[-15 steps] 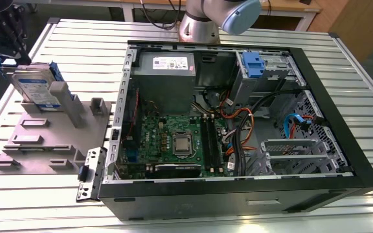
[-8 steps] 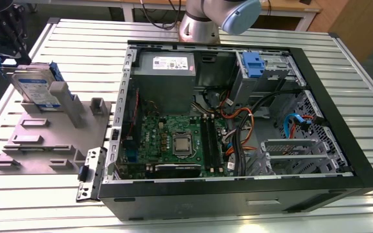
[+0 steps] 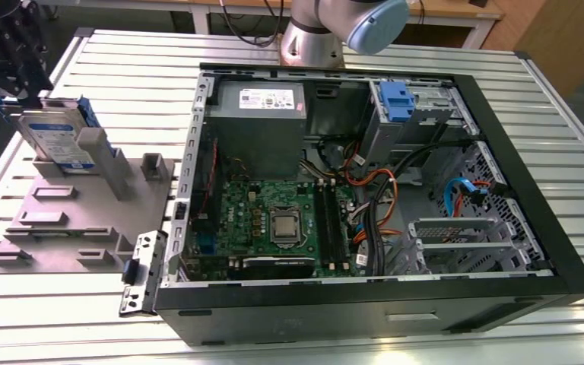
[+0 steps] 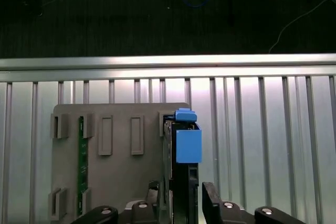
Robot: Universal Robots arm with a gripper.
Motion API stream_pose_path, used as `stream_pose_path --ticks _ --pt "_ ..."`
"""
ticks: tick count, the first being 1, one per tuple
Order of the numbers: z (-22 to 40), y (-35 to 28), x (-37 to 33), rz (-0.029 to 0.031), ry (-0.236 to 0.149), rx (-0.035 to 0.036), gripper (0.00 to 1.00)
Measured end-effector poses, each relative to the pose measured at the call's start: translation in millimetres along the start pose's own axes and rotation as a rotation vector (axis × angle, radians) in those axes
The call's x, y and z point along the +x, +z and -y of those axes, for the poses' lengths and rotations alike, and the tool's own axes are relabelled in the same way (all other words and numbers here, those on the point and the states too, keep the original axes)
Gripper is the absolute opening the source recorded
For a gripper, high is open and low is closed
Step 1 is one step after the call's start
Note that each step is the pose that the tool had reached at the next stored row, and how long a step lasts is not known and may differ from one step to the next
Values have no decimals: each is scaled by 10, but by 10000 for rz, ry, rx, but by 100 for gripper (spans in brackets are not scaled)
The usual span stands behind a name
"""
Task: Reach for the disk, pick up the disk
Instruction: 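Pick up the disk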
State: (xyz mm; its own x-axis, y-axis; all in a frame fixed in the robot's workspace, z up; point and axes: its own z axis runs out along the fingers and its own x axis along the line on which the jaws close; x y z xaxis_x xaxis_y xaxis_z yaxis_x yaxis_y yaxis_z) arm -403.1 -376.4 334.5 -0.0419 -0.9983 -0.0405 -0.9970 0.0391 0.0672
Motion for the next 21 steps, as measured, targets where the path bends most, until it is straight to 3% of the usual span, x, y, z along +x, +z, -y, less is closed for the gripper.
stream_pose_path --ticks 1,3,5,6,7,10,12,15,21 --pt "0 0 -1 0 -1 0 41" --pt "0 0 -2 0 0 0 53" --pt "-1 0 -3 0 0 0 53" --pt "-1 0 -4 0 0 0 59" --pt "-6 1 -5 0 0 26 59" --pt "-24 16 -2 8 -29 263 59" --pt "-27 33 -2 10 -88 341 59" --pt "-31 58 0 8 -193 442 59" --pt "-99 104 4 7 -268 526 59"
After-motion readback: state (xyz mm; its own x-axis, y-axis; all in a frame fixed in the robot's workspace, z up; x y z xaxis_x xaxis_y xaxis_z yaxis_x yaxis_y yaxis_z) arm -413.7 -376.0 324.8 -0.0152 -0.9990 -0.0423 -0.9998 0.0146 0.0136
